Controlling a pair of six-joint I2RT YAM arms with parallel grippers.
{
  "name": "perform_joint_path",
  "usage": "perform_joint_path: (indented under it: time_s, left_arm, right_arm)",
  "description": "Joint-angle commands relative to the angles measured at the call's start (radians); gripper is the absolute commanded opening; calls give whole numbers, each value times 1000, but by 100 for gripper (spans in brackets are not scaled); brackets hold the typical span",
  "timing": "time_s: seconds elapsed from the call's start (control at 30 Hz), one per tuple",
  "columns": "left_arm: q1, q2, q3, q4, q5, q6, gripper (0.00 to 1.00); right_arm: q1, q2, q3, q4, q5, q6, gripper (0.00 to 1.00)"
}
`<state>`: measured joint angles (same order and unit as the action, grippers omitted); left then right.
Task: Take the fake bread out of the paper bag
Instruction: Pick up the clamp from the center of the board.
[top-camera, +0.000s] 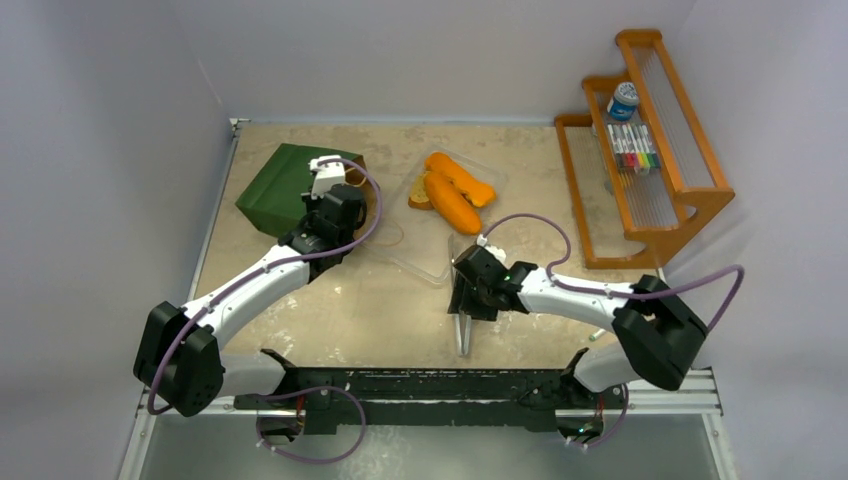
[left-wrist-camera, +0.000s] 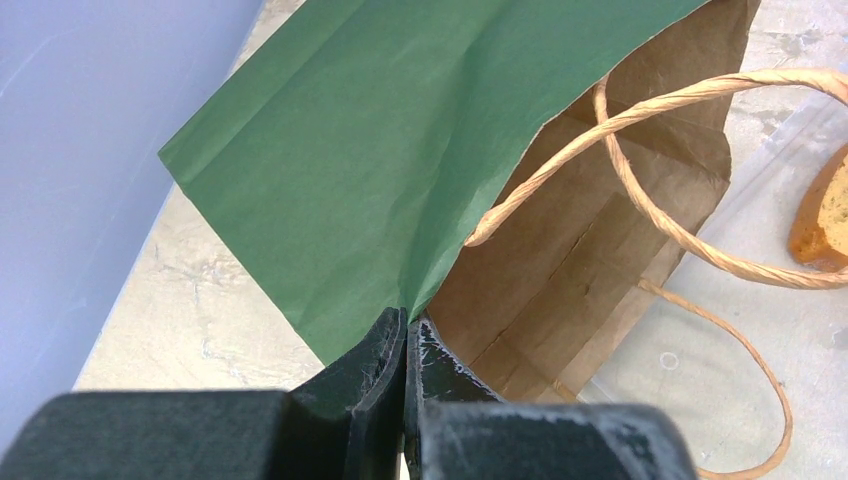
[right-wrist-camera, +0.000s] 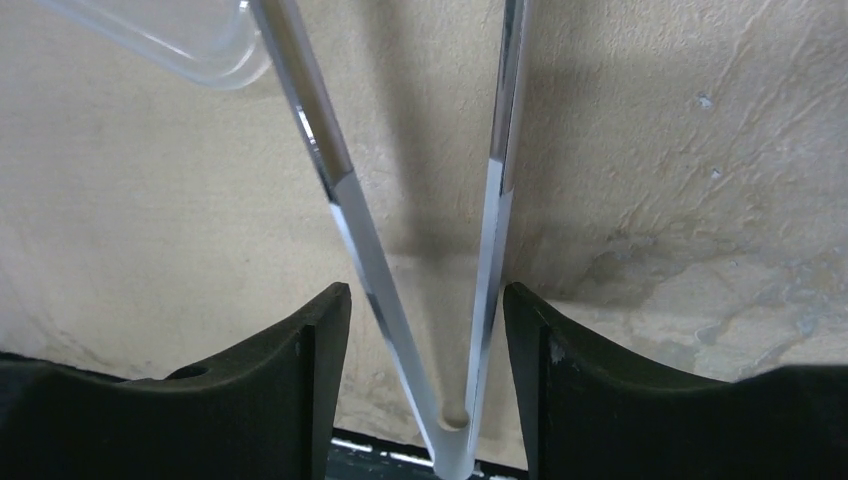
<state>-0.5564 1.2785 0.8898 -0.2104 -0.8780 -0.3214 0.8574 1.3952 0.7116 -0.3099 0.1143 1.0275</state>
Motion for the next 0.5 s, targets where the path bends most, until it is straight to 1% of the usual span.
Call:
perform_joint_path:
  time_s: [0.0,0.03,0.1,0.13,0.17,0.27,0.47]
  left_arm:
    - [6,-13,33,22,6,12,0]
    - [7,-14,32,22,8,14,0]
    - [7,-18,33,22,8,17,0]
    - [7,-21,32,22,8,20,0]
    - [7,-24,32,22,9,23,0]
    - [7,-33,29,27,12,34,0]
    - [7,-39,19,38,19,35,0]
  right_arm:
    - [20,61,7,36,33,13,58]
    - [26,72,6,40,38,16,56]
    - [38,79,7,44,59,26,48]
    - [43,74,5,41,66,32,44]
    - [48,66,5,38,73,38,37]
    - [67,15,1,8,96,64,35]
    - [115,-111,20,-110,132,105,36]
